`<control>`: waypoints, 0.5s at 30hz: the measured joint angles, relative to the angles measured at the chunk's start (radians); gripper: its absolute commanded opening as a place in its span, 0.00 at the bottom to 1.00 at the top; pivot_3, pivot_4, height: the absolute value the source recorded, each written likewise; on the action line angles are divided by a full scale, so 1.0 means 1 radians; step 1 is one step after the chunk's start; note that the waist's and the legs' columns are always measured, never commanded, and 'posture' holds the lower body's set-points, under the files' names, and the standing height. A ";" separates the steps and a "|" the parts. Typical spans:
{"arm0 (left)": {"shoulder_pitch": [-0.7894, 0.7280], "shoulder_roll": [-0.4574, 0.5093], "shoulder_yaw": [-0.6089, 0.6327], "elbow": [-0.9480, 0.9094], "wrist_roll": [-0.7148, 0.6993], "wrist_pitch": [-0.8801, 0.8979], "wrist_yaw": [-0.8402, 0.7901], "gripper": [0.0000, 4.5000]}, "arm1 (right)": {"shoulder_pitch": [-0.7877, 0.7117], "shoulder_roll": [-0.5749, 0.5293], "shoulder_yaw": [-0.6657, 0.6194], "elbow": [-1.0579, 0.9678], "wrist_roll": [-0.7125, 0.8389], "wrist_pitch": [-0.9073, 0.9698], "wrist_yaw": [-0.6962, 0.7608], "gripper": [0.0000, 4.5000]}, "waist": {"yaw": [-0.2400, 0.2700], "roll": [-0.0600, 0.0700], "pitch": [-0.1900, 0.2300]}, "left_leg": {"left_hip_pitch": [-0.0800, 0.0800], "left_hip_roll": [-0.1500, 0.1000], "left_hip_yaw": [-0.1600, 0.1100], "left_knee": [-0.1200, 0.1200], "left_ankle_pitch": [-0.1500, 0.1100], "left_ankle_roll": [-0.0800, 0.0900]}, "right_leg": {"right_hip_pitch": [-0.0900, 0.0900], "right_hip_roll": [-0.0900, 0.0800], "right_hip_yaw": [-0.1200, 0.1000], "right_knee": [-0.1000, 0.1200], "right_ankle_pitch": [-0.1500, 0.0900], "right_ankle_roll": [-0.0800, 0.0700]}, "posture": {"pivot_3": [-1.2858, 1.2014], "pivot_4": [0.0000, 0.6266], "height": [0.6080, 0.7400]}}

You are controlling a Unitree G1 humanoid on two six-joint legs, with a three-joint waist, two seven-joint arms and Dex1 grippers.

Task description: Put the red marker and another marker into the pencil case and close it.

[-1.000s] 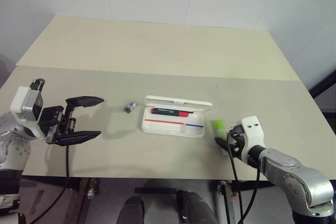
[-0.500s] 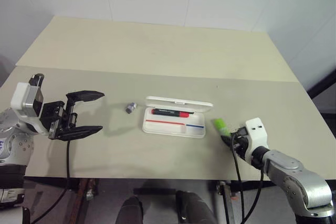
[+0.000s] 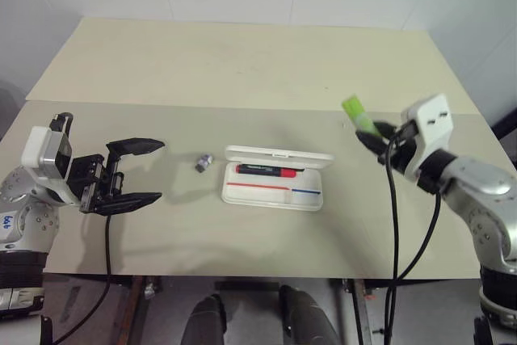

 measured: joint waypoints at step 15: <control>0.053 -0.004 0.009 -0.017 -0.023 0.005 0.000 1.00 | -0.324 -0.105 0.222 -0.121 0.370 0.391 0.221 0.24 | -0.003 0.000 0.000 | -0.006 0.001 0.000 0.011 0.000 0.000 | -0.010 0.000 0.000 0.016 -0.004 -0.002 | 0.52 0.24 1.00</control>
